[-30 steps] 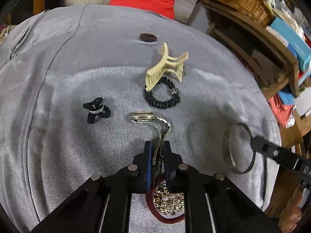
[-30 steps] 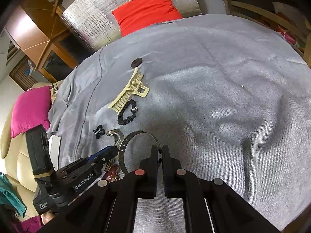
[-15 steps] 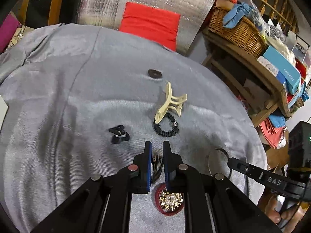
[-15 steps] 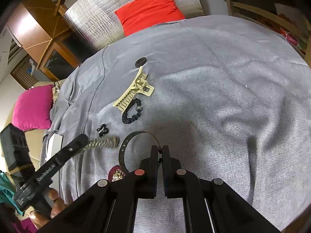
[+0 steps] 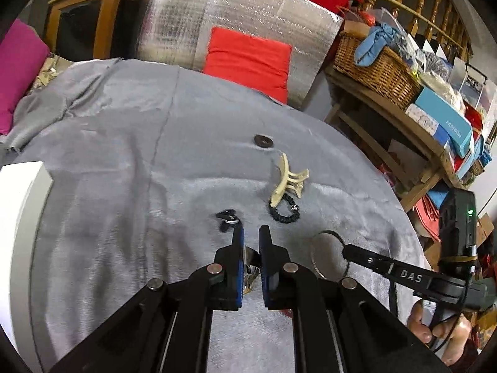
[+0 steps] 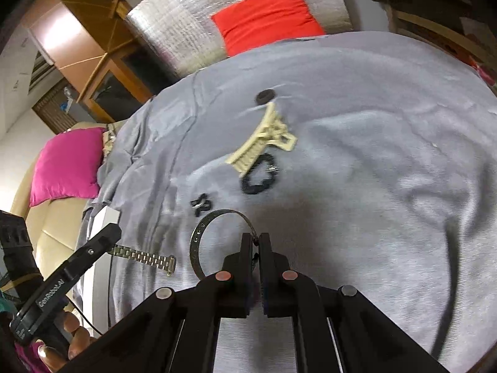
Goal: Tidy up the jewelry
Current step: 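Carry watch and bangle to the white tray and open both tools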
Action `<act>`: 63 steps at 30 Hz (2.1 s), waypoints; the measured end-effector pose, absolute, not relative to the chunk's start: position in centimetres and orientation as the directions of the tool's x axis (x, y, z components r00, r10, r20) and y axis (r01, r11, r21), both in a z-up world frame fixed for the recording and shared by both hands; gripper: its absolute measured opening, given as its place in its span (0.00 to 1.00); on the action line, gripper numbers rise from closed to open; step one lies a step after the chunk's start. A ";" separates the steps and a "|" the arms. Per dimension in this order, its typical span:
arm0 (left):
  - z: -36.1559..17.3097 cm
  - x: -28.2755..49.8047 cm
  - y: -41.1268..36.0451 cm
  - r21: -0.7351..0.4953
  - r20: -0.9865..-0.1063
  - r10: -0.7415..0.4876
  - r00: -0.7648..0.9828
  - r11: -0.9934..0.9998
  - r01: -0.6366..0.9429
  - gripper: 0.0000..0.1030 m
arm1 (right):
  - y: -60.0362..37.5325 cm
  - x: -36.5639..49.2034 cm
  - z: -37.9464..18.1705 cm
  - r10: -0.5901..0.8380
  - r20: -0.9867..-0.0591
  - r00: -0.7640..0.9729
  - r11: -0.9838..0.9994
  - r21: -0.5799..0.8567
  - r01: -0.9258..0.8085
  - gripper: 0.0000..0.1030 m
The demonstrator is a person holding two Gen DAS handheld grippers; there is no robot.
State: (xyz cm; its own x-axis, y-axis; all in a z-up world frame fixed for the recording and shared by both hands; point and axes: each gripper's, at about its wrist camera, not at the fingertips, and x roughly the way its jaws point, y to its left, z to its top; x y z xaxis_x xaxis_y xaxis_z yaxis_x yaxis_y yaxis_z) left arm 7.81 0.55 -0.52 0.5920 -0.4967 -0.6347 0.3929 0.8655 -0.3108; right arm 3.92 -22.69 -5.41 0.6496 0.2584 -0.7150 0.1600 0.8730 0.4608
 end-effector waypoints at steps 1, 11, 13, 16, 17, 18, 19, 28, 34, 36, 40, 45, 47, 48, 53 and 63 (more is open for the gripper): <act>-0.2 7.6 1.2 -0.310 -0.628 -0.493 0.602 0.868 0.387 0.09 | -22.0 4.1 -5.4 0.266 -0.710 0.652 0.874 0.463 0.149 0.06; 3.1 5.4 10.1 -0.302 -0.546 -0.421 0.724 0.905 0.299 0.09 | -14.8 5.8 -5.0 0.332 -0.670 0.663 0.885 0.464 0.026 0.06; 3.7 4.9 12.2 -0.301 -0.529 -0.396 0.751 0.915 0.270 0.09 | -13.2 6.2 -4.7 0.351 -0.657 0.668 0.883 0.469 -0.002 0.06; 4.4 4.3 15.4 -0.302 -0.506 -0.355 0.786 0.927 0.224 0.09 | -10.1 7.0 -3.8 0.379 -0.636 0.672 0.888 0.454 -0.072 0.06; 4.6 4.1 16.4 -0.308 -0.499 -0.345 0.795 0.928 0.209 0.09 | -9.0 7.4 -3.4 0.389 -0.631 0.671 0.889 0.447 -0.095 0.06; 4.7 4.0 17.7 -0.316 -0.492 -0.332 0.805 0.930 0.190 0.09 | -7.7 7.9 -3.0 0.401 -0.627 0.668 0.889 0.442 -0.118 0.06; 4.8 3.9 18.7 -0.320 -0.488 -0.318 0.813 0.932 0.173 0.09 | -6.2 8.6 -2.6 0.415 -0.624 0.662 0.886 0.441 -0.141 0.06; 4.0 3.8 25.9 -0.342 -0.489 -0.197 0.850 0.940 0.021 0.09 | 6.3 14.5 -0.8 0.498 -0.628 0.598 0.866 0.400 -0.302 0.06; 1.3 5.4 28.1 -0.346 -0.586 -0.143 0.798 0.934 -0.086 0.09 | 13.7 17.0 -1.8 0.497 -0.671 0.549 0.863 0.322 -0.388 0.06; 0.4 5.8 28.5 -0.345 -0.617 -0.131 0.776 0.931 -0.118 0.09 | 15.1 17.8 -2.4 0.498 -0.682 0.536 0.860 0.312 -0.403 0.06; -1.2 6.4 29.5 -0.339 -0.672 -0.090 0.735 0.920 -0.197 0.09 | 17.1 19.6 -3.9 0.489 -0.714 0.500 0.860 0.302 -0.411 0.06; -3.5 7.6 30.1 -0.313 -0.752 -0.053 0.657 0.906 -0.285 0.09 | 19.2 21.7 -5.8 0.447 -0.762 0.469 0.873 0.256 -0.415 0.06; -4.0 7.9 30.3 -0.309 -0.768 -0.047 0.639 0.900 -0.306 0.09 | 19.9 22.2 -6.5 0.423 -0.783 0.455 0.879 0.233 -0.416 0.06; -4.1 8.0 30.4 -0.308 -0.769 -0.043 0.638 0.900 -0.310 0.09 | 20.1 22.3 -6.7 0.417 -0.790 0.450 0.880 0.227 -0.417 0.06; -4.3 8.3 30.4 -0.297 -0.778 -0.031 0.627 0.898 -0.324 0.09 | 21.6 22.3 -7.9 0.347 -0.837 0.422 0.888 0.149 -0.434 0.06; -5.8 8.5 31.4 -0.286 -0.831 -0.039 0.555 0.886 -0.365 0.20 | 23.2 21.3 -7.3 0.298 -0.884 0.361 0.889 0.119 -0.443 0.20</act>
